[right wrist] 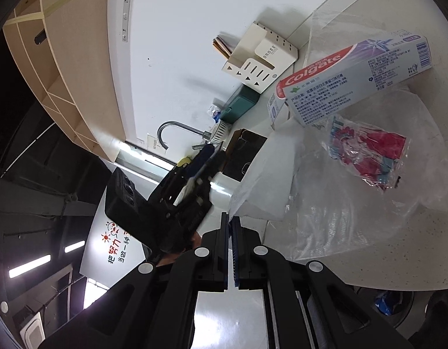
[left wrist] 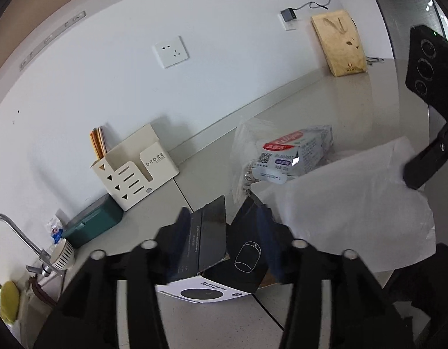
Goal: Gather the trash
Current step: 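Lift the speaker box with the left tool while the right tool lifts the plastic bag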
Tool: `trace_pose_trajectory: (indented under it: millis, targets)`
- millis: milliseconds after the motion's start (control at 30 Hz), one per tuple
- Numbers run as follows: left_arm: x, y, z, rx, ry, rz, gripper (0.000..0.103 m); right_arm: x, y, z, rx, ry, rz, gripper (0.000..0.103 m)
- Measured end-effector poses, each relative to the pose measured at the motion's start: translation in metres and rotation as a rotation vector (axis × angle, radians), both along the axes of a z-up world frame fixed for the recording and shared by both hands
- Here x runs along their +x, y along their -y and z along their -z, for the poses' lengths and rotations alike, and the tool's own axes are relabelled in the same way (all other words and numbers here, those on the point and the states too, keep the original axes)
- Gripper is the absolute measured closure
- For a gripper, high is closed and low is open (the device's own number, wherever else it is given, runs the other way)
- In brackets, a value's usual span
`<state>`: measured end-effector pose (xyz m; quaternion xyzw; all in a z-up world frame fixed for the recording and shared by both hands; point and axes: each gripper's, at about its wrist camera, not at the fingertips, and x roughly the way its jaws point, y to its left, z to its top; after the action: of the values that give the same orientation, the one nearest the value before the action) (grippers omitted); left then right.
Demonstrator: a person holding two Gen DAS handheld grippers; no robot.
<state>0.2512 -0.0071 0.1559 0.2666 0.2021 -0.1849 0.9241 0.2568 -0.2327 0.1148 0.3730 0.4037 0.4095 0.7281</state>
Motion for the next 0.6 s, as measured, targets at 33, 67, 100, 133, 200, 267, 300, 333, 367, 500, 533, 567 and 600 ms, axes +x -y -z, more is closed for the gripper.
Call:
trace_pose_trajectory:
  millis: [33, 67, 100, 133, 200, 267, 300, 333, 367, 500, 533, 567, 600]
  targets:
    - [0.002, 0.002, 0.003, 0.013, -0.008, -0.009, 0.053, 0.0, 0.002, 0.0, 0.002, 0.0, 0.0, 0.096]
    - [0.007, 0.001, 0.005, 0.012, -0.022, -0.032, 0.064, -0.001, 0.002, 0.0, 0.001, 0.003, 0.0, 0.096]
    - [0.012, -0.001, 0.006, 0.009, -0.033, -0.047, 0.071, -0.001, 0.003, 0.0, 0.003, 0.003, 0.0, 0.096]
    - [0.016, -0.004, 0.006, 0.008, -0.036, -0.059, 0.074, -0.001, 0.004, 0.0, 0.007, 0.003, -0.002, 0.096]
    - [0.021, -0.011, 0.006, -0.01, -0.051, -0.067, 0.089, -0.002, 0.004, 0.001, 0.012, 0.006, -0.006, 0.096]
    - [0.021, -0.016, 0.005, -0.019, -0.042, -0.066, 0.096, -0.003, 0.005, 0.002, 0.018, 0.007, -0.01, 0.096]
    - [0.021, -0.018, 0.003, -0.023, -0.032, -0.068, 0.098, -0.003, 0.005, 0.002, 0.019, 0.008, -0.012, 0.096]
    - [0.019, -0.021, 0.002, -0.032, -0.026, -0.067, 0.098, -0.004, 0.006, 0.002, 0.019, 0.007, -0.011, 0.096]
    - [0.019, -0.023, 0.0, -0.04, -0.019, -0.071, 0.099, -0.004, 0.006, 0.002, 0.021, 0.007, -0.013, 0.096]
    - [0.016, -0.031, -0.004, -0.063, -0.009, -0.085, 0.099, -0.007, 0.003, -0.002, 0.018, 0.019, -0.024, 0.096]
    - [0.015, -0.033, -0.005, -0.066, -0.004, -0.09, 0.1, -0.009, 0.002, -0.005, 0.02, 0.027, -0.027, 0.096]
    - [0.014, -0.035, -0.008, -0.078, 0.0, -0.094, 0.1, -0.01, 0.001, -0.009, 0.023, 0.033, -0.031, 0.096]
    - [0.012, -0.038, -0.01, -0.088, 0.002, -0.099, 0.1, -0.011, 0.0, -0.014, 0.03, 0.042, -0.033, 0.096]
